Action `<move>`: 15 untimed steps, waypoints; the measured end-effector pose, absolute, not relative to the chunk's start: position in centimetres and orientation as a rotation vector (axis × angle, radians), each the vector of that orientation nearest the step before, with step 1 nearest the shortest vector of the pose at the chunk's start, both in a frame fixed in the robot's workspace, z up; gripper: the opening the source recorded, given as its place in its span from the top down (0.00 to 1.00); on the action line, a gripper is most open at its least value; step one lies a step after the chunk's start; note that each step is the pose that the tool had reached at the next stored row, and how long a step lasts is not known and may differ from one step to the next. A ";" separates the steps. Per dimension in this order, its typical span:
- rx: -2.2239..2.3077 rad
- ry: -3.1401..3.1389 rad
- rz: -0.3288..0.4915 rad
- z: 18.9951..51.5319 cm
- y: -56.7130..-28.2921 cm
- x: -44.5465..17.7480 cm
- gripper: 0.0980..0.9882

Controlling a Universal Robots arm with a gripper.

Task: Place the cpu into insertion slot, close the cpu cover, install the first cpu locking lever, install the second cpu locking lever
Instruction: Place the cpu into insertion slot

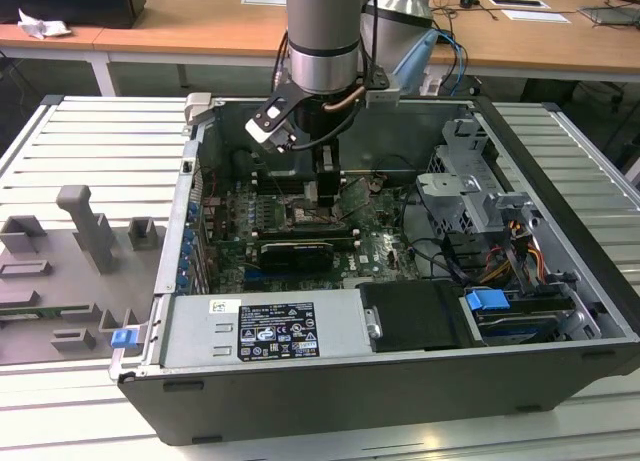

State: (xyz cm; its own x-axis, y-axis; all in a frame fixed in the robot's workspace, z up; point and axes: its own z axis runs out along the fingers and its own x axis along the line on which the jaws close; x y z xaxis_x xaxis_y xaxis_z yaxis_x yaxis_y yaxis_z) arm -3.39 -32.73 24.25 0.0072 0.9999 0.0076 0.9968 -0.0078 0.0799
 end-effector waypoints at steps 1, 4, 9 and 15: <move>2.182 2.188 0.098 24.0 -32.7 -3.5 0.51; 2.156 2.219 0.105 23.5 -32.7 -4.0 0.51; 2.163 2.213 0.104 22.9 -32.7 -4.6 0.51; 2.168 2.207 0.104 21.5 -32.4 -4.7 0.51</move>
